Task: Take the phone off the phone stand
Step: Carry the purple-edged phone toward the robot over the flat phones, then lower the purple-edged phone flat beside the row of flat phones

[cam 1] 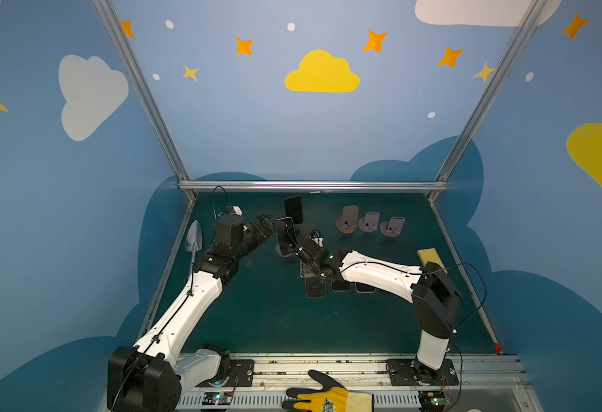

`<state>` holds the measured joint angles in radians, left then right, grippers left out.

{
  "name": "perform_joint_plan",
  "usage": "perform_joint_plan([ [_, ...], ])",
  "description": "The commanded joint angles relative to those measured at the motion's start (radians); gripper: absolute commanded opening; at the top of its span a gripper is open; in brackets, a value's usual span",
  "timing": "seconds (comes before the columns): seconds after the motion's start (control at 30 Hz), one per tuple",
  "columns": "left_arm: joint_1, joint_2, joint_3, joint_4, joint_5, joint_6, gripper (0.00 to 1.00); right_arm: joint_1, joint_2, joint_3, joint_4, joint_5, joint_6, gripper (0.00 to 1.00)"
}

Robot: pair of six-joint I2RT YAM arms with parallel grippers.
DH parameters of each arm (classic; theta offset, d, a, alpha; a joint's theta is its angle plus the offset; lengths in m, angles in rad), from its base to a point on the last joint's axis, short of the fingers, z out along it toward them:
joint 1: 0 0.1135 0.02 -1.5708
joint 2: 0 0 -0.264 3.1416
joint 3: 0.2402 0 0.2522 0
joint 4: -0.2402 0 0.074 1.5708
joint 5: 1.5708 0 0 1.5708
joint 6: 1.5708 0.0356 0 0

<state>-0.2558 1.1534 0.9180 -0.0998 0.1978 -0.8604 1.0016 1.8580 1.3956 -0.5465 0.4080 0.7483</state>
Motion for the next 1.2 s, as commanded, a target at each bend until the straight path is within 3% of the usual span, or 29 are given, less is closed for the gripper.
perform_joint_plan([
  [0.0,-0.002,0.016,0.009,0.016,0.033,-0.001,1.00,-0.010,0.010,-0.018,0.020,-0.012,0.018,0.59],
  [1.17,0.005,0.046,0.023,0.009,0.064,0.001,1.00,-0.077,0.232,0.083,0.019,-0.026,0.009,0.63],
])
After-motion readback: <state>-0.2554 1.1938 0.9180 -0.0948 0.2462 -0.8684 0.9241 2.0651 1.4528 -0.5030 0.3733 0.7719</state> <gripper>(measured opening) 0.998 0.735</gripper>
